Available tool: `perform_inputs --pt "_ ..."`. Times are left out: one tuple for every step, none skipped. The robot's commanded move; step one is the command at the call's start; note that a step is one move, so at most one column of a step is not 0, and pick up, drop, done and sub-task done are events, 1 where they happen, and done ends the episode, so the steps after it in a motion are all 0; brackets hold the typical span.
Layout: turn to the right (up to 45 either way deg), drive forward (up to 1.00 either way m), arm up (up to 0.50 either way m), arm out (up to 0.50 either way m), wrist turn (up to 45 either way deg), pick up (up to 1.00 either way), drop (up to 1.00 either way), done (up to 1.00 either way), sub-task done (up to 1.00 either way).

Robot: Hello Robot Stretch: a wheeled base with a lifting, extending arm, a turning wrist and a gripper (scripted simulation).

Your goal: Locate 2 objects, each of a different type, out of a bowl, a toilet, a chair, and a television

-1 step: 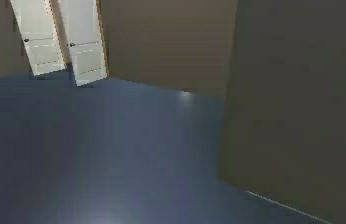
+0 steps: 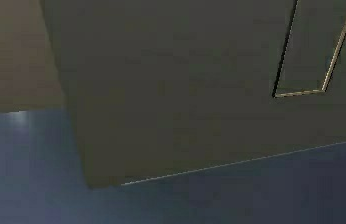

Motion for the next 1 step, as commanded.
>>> perform_inputs --pt "33.0 0.0 0.0 0.0 0.0 0.0 0.0 0.0 0.0"
